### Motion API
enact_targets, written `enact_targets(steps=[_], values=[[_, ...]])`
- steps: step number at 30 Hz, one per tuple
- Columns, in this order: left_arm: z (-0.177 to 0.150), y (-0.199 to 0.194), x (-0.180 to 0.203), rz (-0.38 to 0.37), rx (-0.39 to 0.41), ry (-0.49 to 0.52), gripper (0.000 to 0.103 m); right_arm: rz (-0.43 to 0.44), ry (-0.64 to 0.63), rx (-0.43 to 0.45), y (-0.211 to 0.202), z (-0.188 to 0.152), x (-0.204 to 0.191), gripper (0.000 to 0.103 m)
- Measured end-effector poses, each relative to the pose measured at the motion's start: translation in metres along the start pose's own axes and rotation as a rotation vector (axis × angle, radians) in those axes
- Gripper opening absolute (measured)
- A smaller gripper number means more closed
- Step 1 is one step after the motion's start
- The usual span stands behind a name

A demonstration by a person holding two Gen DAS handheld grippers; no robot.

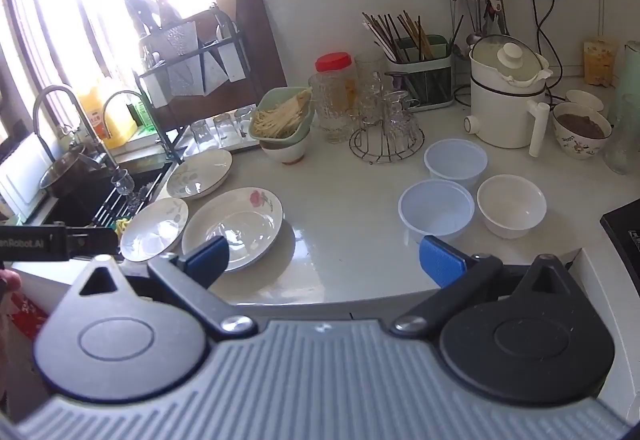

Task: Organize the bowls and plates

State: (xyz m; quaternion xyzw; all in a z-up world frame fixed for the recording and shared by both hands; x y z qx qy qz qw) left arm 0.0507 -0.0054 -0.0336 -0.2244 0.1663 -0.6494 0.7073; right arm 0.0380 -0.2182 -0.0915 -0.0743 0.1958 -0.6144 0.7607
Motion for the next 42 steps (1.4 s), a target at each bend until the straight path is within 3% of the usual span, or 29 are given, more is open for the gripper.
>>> enact_targets(steps=[11, 27, 42], values=[[-0.009, 0.000, 0.007, -0.034, -0.056, -0.035, 0.101, 0.009, -0.007, -0.008, -0.007, -0.003, -0.002, 0.103], [-0.010, 0.000, 0.005, -0.008, -0.045, -0.038, 0.101, -0.038, 0.003, -0.006, -0.009, -0.002, 0.013, 0.103], [-0.010, 0.001, 0.001, 0.023, -0.029, -0.076, 0.101, 0.007, -0.035, -0.013, -0.004, -0.003, 0.005, 0.103]])
Point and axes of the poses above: each gripper's, at about its wrist camera, not at the fingertips, and y roughly the way its jaws point, x to its right, z to its top, the point moved 7 cm from there along y, roughly the way its jaws point, and after that the axes turned 14 degrees about x, right-handed, at the moved point
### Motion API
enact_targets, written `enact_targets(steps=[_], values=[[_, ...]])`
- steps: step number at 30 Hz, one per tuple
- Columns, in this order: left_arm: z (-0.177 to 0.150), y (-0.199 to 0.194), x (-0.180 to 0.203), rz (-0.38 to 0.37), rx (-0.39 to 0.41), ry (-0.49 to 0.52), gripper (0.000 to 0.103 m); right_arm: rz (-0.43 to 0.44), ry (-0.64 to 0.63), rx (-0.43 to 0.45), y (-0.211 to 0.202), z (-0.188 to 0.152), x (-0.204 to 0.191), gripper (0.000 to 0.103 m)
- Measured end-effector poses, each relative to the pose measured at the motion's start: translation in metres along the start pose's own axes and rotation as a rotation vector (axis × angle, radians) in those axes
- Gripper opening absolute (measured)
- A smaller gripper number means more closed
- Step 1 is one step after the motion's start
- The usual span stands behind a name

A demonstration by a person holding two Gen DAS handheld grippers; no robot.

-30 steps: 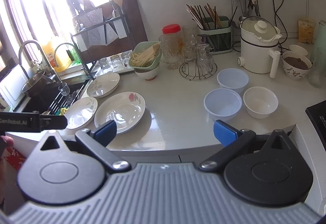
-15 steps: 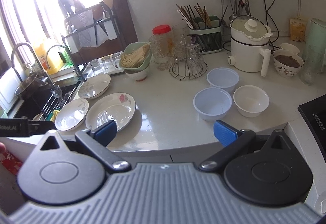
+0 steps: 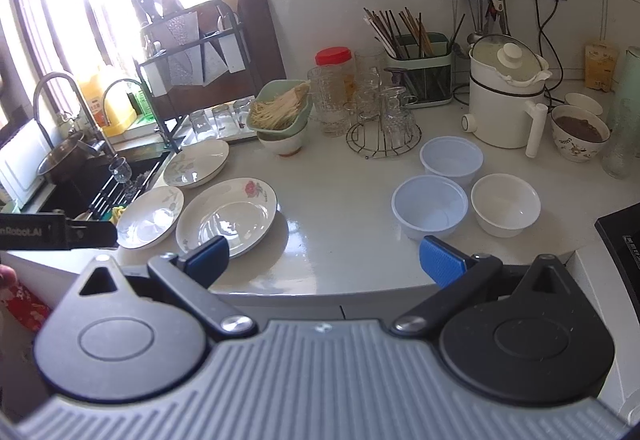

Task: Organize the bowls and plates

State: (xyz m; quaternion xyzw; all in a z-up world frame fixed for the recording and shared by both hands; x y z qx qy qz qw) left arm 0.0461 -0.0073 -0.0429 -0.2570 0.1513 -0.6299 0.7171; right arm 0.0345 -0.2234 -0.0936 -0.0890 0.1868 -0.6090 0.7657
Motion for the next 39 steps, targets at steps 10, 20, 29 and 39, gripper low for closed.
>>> enact_targets(steps=[10, 20, 29, 39], values=[[-0.010, 0.007, 0.002, -0.013, -0.031, -0.008, 0.101, 0.000, -0.016, -0.002, -0.002, 0.001, -0.002, 0.103], [-0.021, 0.012, -0.004, -0.001, -0.038, -0.007, 0.101, -0.021, -0.001, -0.002, 0.000, -0.004, 0.001, 0.103], [-0.036, 0.016, -0.007, -0.004, -0.081, -0.021, 0.101, -0.038, 0.017, -0.013, 0.001, -0.018, 0.001, 0.103], [-0.048, 0.015, -0.006, -0.006, -0.106, -0.053, 0.101, -0.031, 0.055, -0.005, -0.003, -0.023, -0.001, 0.103]])
Point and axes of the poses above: each gripper's, at about its wrist camera, not at the fingertips, and y roughly the way its jaws point, x to its right, z to its top, the point moved 7 cm from there along y, roughly the way its jaws point, and after that the axes turned 14 degrees about x, right-handed, at the moved point
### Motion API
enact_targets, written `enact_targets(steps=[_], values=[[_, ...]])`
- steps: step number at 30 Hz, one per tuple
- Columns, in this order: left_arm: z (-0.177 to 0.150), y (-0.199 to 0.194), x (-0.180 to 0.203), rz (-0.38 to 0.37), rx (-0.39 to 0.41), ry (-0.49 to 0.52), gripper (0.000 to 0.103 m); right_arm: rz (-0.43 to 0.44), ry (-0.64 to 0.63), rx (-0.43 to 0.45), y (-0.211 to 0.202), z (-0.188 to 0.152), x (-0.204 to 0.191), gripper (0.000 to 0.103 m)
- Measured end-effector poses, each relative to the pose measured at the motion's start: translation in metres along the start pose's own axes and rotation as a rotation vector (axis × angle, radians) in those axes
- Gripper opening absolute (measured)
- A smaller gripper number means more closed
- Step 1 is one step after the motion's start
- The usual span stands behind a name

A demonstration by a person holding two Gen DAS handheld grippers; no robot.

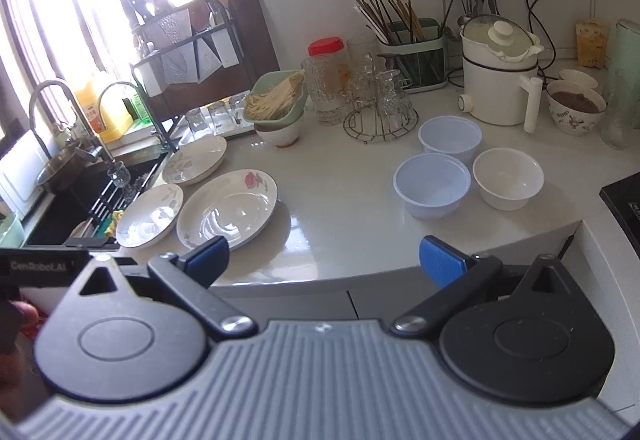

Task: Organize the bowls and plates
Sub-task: 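Move both grippers toward the rim of the leaf-pattern plate beside the sink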

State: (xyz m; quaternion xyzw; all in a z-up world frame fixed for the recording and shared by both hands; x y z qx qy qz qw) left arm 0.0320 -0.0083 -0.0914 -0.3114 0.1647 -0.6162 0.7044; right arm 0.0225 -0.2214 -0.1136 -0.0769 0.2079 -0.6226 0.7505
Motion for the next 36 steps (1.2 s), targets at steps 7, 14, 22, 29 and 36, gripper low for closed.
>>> enact_targets(steps=[7, 14, 22, 29, 36], values=[[0.001, 0.011, -0.006, -0.021, 0.004, 0.006, 0.101, -0.045, -0.021, 0.002, -0.003, -0.011, -0.001, 0.103], [0.016, 0.019, -0.018, -0.042, 0.017, 0.041, 0.101, -0.061, -0.023, -0.006, 0.004, -0.016, -0.015, 0.103], [0.028, 0.027, -0.050, -0.023, 0.011, 0.045, 0.101, -0.032, -0.030, -0.010, 0.017, -0.020, -0.045, 0.103], [0.046, 0.039, -0.068, -0.028, 0.017, 0.061, 0.101, -0.028, 0.014, -0.042, 0.035, -0.023, -0.059, 0.103], [0.066, 0.059, -0.080, -0.041, 0.034, 0.109, 0.101, 0.005, 0.031, -0.062, 0.056, -0.023, -0.084, 0.103]])
Point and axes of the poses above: each gripper's, at about its wrist camera, not at the fingertips, and y roughly the way its jaws point, x to its right, z to its top, the point moved 7 cm from there along y, roughly the way its jaws point, and after that the axes turned 14 degrees about x, right-handed, at the moved point
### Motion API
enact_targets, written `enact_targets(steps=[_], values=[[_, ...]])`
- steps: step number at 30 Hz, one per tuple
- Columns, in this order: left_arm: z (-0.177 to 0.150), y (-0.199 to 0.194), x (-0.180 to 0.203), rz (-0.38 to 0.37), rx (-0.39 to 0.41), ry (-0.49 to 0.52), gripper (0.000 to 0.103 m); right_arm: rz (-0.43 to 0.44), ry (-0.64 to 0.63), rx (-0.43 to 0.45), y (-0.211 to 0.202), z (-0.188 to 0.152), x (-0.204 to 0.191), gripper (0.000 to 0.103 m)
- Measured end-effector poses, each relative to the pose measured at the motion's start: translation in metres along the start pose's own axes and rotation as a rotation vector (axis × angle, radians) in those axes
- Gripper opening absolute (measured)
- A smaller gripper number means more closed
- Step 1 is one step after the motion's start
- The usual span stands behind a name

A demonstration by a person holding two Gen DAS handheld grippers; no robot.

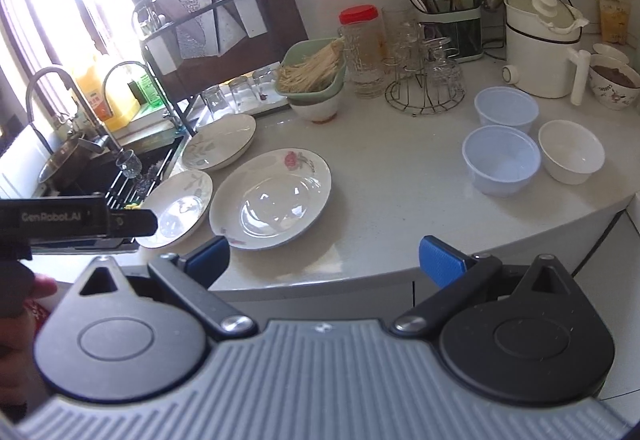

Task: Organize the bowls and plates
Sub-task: 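Move both grippers toward the rim of the leaf-pattern plate beside the sink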

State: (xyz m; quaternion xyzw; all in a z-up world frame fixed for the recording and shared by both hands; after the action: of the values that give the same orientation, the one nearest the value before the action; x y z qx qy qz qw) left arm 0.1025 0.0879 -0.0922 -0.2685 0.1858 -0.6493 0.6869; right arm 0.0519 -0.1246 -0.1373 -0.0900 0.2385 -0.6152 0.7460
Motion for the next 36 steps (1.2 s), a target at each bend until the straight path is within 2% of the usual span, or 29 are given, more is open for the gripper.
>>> enact_targets(steps=[5, 13, 20, 26, 36], values=[[0.015, 0.021, -0.025, 0.003, -0.004, -0.017, 0.101, -0.017, -0.054, 0.014, 0.013, 0.005, -0.020, 0.103], [0.032, 0.062, -0.052, -0.043, -0.035, 0.001, 0.101, -0.012, -0.039, -0.006, 0.045, 0.005, -0.047, 0.102], [0.043, 0.091, -0.081, -0.087, -0.043, 0.052, 0.101, 0.008, -0.001, -0.028, 0.077, -0.001, -0.077, 0.092], [0.049, 0.111, -0.121, -0.116, -0.047, 0.045, 0.100, 0.008, 0.055, -0.005, 0.100, -0.001, -0.104, 0.091], [0.044, 0.153, -0.188, -0.110, -0.085, 0.001, 0.099, 0.025, 0.072, -0.067, 0.144, -0.020, -0.151, 0.090]])
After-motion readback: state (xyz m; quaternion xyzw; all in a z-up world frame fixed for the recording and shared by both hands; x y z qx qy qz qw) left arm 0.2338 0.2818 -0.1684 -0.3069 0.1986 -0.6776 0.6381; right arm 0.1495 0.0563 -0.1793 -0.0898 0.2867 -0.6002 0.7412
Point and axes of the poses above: each gripper's, at about its wrist camera, not at the fingertips, and y roughly the way its jaws point, x to its right, z to its top, the point moved 7 cm from there along y, roughly the way its jaws point, and after that the axes turned 14 degrees about x, right-handed, at the moved point
